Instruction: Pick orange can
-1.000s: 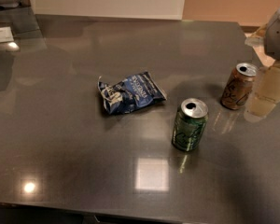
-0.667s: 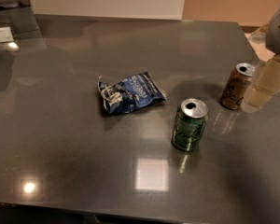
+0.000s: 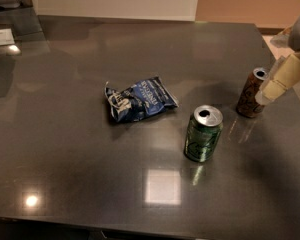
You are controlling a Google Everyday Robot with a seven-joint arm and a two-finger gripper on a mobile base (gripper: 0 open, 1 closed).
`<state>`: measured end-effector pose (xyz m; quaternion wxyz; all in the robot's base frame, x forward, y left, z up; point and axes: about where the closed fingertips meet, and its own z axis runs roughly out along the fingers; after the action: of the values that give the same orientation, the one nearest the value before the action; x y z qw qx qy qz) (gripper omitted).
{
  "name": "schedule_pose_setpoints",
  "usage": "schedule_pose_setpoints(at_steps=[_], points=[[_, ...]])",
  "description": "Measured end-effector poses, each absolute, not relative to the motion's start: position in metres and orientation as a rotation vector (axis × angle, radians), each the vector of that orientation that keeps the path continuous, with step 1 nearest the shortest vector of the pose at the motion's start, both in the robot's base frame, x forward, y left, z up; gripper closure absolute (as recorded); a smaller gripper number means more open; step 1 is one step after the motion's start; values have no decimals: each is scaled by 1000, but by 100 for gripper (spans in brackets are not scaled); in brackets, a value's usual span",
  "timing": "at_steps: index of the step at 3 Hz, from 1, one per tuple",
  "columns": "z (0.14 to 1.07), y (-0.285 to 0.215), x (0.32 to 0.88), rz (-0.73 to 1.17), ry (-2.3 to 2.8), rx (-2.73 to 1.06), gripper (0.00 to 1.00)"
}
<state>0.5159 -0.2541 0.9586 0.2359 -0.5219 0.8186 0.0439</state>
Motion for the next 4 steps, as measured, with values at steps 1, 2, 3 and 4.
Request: schedule_pose_setpoints(at_steps=[1,2,3,4], points=[[945,-264,535,169,2236,-1400,0],[929,-272,549,204,2238,-1392,0],[915,-281,556,229,2248,-1382,0],[906,-283,557,244,2251,-1392,0]])
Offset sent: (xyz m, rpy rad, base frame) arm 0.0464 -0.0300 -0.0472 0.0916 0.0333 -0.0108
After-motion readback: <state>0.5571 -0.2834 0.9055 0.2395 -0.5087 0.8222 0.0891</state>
